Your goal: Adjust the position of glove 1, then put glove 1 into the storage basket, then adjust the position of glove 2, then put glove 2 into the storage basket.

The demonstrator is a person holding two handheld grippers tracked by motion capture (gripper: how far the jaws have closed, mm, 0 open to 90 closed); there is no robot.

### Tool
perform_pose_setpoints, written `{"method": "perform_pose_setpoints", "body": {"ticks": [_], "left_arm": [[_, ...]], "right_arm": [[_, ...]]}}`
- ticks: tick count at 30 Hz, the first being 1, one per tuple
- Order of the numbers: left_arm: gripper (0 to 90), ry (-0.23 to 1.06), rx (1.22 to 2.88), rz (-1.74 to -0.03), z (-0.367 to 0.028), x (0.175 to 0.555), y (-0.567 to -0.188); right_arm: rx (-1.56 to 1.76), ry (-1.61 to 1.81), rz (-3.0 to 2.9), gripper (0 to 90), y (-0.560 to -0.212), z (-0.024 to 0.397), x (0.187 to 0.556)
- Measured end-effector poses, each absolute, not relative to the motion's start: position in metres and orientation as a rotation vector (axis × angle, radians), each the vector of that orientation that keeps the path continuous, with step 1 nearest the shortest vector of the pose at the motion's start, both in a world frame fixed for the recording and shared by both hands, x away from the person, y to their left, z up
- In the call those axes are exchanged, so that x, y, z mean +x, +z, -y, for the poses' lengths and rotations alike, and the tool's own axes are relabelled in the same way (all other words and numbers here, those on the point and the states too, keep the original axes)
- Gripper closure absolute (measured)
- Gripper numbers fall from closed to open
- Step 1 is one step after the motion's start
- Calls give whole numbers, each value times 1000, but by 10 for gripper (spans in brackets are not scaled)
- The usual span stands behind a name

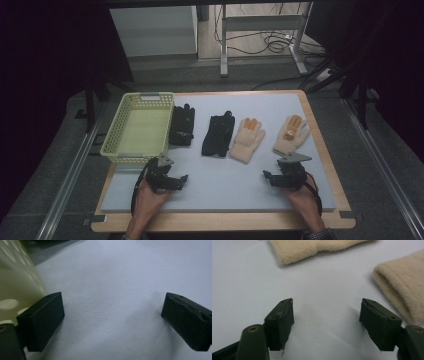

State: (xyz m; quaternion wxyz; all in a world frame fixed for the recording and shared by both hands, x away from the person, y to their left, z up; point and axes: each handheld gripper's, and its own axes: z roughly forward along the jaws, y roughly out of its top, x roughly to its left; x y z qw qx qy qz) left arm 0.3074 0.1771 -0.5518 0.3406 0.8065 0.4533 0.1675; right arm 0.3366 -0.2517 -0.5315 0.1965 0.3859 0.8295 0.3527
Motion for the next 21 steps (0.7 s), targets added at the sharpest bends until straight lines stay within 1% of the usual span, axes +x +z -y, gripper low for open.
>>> {"method": "perform_pose_setpoints", "body": {"ticks": [8,12,15,21], "left_arm": [[48,428,2096,-1182,-178,308,-552],[48,427,2096,-1182,-178,308,-552],[48,428,2096,-1182,-178,308,-552],[48,427,2096,-1182,-178,308,-552]], "right_arm": [[1091,984,-2318,234,-532,252,337],[1091,982,-2331,189,-532,252,338],[1090,977,-2336,171,-532,251,338],[1093,977,-2336,175,-532,251,338]]}}
